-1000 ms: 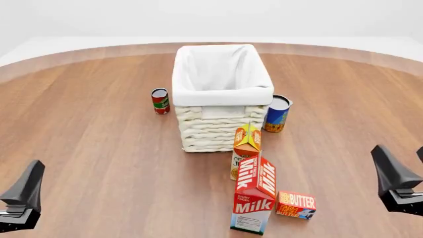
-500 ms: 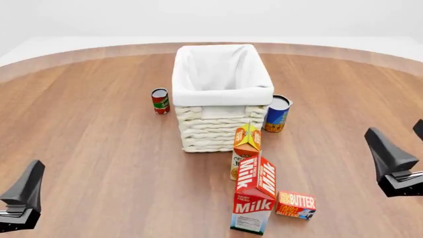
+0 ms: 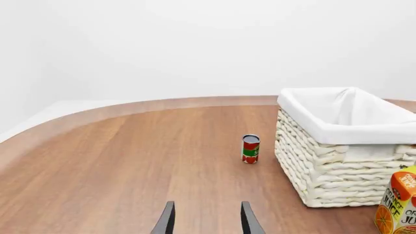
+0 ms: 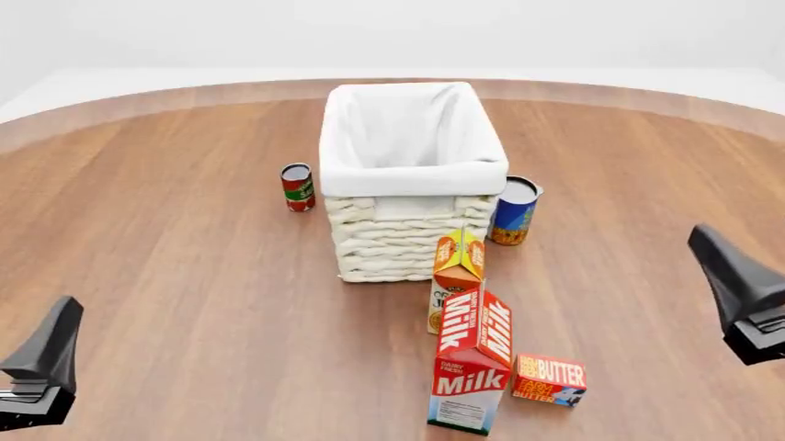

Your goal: Pick up the butter and put it in the basket.

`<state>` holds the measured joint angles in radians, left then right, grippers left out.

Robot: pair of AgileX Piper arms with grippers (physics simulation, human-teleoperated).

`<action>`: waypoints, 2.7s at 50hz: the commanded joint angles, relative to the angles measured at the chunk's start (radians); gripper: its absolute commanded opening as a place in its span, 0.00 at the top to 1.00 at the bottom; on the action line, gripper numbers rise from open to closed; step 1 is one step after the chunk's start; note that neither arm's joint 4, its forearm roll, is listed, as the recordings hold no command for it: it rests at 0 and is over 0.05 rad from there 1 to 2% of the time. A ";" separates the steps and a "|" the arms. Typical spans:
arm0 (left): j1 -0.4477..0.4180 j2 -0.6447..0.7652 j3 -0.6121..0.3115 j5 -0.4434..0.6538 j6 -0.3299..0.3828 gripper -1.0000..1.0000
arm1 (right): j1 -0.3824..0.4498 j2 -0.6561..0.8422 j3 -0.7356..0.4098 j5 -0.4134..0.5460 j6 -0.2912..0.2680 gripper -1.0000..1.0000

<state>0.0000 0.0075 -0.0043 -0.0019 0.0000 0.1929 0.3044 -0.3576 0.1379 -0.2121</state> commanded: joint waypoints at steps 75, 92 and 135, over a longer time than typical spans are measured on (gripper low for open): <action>0.000 0.000 0.000 0.000 0.000 0.00 | 0.133 0.149 -0.175 0.266 -0.369 0.00; 0.000 0.000 0.000 0.000 0.000 0.00 | 0.159 0.158 -0.147 0.385 -0.487 0.00; 0.000 0.000 0.000 0.000 0.000 0.00 | 0.227 0.230 -0.124 0.466 -0.499 0.00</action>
<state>0.0000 0.0075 -0.0043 -0.0019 0.0000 0.3894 0.5166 -0.4899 0.5779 -0.7282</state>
